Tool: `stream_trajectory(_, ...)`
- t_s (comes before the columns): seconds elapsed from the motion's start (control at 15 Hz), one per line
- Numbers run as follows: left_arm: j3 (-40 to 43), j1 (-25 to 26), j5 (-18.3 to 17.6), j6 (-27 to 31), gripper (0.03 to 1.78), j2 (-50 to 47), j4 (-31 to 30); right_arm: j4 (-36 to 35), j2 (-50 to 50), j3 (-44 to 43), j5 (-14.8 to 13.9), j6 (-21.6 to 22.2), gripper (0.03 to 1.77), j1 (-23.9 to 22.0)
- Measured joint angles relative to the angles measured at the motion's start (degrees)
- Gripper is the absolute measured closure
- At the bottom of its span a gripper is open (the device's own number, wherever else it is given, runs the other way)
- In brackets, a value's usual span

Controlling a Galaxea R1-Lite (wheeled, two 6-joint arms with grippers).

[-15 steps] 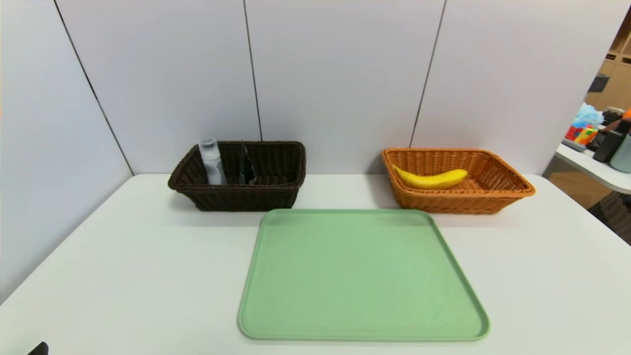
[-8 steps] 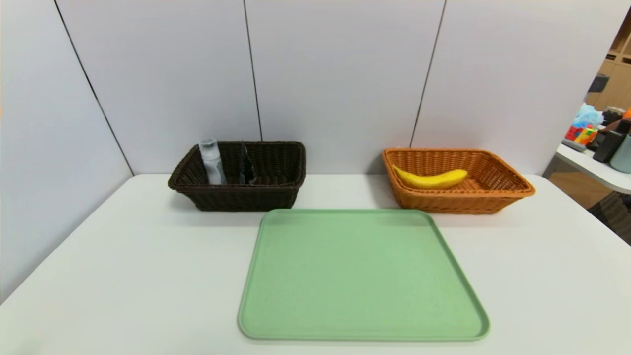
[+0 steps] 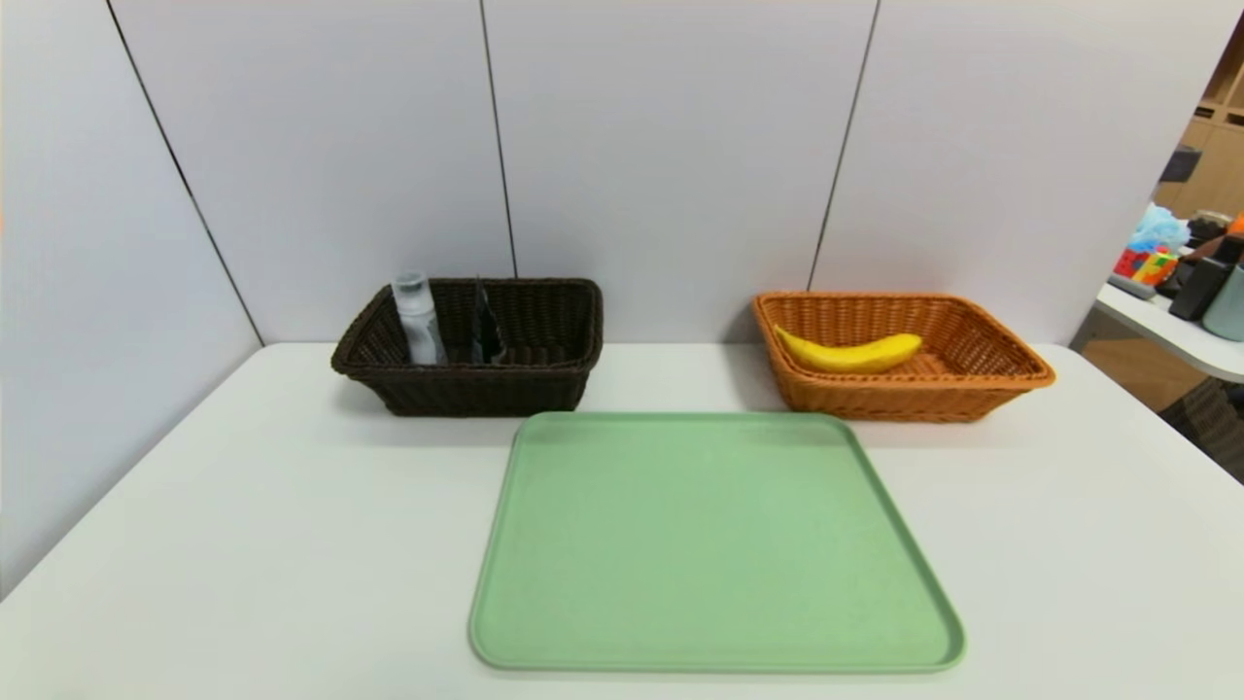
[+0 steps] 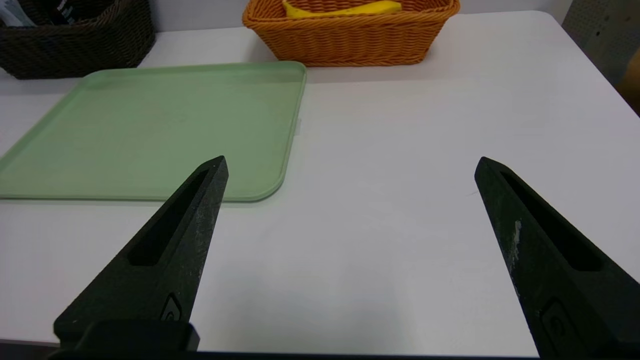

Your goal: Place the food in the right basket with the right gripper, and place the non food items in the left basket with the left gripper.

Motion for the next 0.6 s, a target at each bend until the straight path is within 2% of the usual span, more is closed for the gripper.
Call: stream_trajectory(0.6,7.3,-1.0,0.0,1.1,0.12,-6.0,-2.9,-1.0,-6.1,6.6,0.4,-0.8,0.10,0.6)
